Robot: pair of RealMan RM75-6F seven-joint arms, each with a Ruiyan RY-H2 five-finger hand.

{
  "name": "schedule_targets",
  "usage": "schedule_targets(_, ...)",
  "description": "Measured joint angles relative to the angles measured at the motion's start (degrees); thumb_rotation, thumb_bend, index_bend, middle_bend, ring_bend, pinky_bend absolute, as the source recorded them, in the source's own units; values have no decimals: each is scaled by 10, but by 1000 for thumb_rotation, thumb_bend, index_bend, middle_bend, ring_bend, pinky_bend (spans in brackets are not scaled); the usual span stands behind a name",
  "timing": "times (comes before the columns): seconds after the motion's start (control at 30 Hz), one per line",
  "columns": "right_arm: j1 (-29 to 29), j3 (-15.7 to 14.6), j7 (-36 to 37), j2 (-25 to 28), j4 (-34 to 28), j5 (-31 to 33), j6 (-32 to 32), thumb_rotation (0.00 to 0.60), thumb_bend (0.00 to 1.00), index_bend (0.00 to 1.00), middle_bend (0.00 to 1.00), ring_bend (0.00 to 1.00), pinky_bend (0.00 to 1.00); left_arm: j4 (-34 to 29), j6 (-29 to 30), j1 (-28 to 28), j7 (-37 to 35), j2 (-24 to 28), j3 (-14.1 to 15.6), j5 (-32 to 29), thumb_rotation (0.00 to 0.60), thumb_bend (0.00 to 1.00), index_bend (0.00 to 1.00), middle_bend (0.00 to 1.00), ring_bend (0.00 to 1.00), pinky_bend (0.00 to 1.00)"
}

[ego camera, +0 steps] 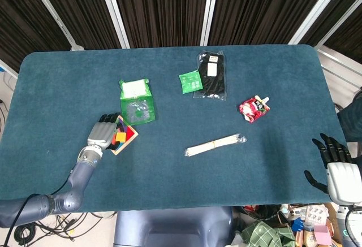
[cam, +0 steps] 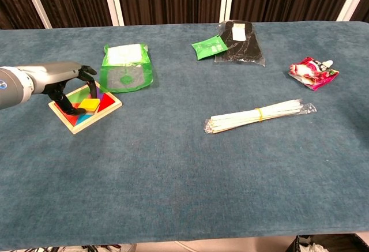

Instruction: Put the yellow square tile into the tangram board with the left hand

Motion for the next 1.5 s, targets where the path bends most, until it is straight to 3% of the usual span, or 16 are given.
schedule_targets(0.93, 0, 1, 0, 0, 0, 1, 0, 600, 171, 149, 39, 73, 128, -6, 1, 0, 8, 1, 1, -6, 600, 371, 347, 0, 0, 0)
schedule_targets(1.1, 0, 1, -1, 0, 0, 1, -1, 600, 171, 149, 40, 73, 128, -13, 10, 1, 12, 7, 0, -3, 600, 362, 290, 0, 0, 0)
schedule_targets(1.5, 0, 1, -3, -1, 0, 2, 0, 600, 171, 149, 39, 73, 128, -67, 12, 9, -9, 46, -9, 4, 600, 338, 283, 0, 0, 0)
